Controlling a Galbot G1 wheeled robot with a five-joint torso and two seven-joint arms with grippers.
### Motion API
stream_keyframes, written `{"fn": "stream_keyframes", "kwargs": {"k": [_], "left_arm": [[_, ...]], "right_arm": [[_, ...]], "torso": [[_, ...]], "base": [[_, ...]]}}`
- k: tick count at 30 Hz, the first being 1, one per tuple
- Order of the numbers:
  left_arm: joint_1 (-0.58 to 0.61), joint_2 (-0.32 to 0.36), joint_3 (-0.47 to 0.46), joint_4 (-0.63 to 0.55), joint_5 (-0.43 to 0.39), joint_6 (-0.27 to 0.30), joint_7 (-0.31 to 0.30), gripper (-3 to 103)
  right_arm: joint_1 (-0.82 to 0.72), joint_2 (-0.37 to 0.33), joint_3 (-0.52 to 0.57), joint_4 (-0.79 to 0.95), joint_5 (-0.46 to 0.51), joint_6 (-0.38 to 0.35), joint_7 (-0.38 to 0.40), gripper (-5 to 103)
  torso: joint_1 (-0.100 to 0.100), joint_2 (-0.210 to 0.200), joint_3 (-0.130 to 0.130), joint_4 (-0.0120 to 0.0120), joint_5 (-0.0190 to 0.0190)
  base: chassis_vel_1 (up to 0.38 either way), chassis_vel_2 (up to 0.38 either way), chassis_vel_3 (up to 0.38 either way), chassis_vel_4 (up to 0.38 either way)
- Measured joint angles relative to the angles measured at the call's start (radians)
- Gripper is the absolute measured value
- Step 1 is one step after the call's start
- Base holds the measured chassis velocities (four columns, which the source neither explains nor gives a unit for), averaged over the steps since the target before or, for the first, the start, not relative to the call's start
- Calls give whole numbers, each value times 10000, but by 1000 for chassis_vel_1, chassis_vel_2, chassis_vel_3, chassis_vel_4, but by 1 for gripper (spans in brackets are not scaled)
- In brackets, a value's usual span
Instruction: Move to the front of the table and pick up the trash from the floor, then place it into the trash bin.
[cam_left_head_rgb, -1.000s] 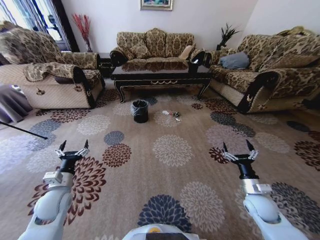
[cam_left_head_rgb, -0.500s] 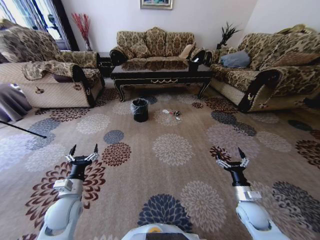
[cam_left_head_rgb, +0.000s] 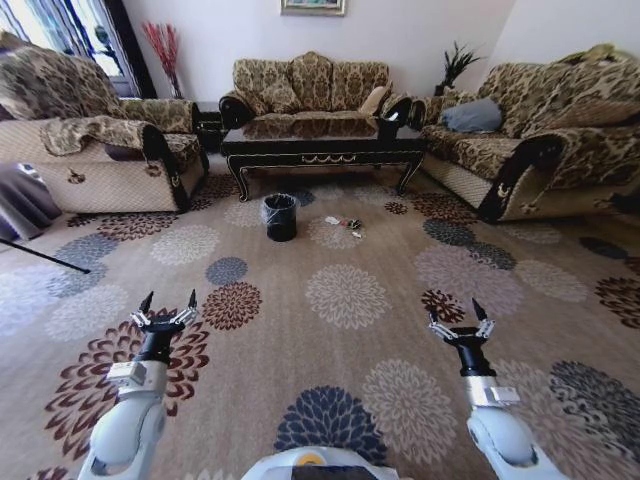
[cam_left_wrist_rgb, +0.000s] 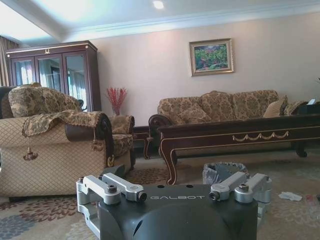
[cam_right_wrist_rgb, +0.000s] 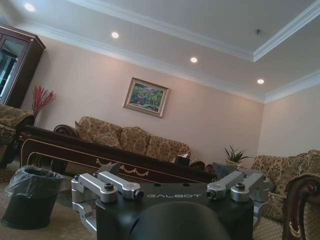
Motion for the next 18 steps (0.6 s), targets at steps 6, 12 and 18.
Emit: {"fn": "stream_keyframes", "kwargs": {"k": [6, 12, 18], "left_arm": [[41, -57, 7, -25, 5, -20, -1, 100], [48, -53, 4, 9, -10, -249, 14, 100], [49, -42, -30, 33, -12, -328, 34, 100]], "right_arm": [[-19, 19, 17, 22, -6, 1, -1, 100], [-55, 43, 29, 51, 33, 2, 5, 100], [-136, 92, 35, 64, 256, 5, -120, 100]], "torso": [[-4, -208, -205, 0, 0], [0, -360, -366, 0, 0], [6, -367, -377, -1, 0]], "base": [[0, 0, 0, 0], [0, 0, 0, 0], [0, 0, 0, 0]]}}
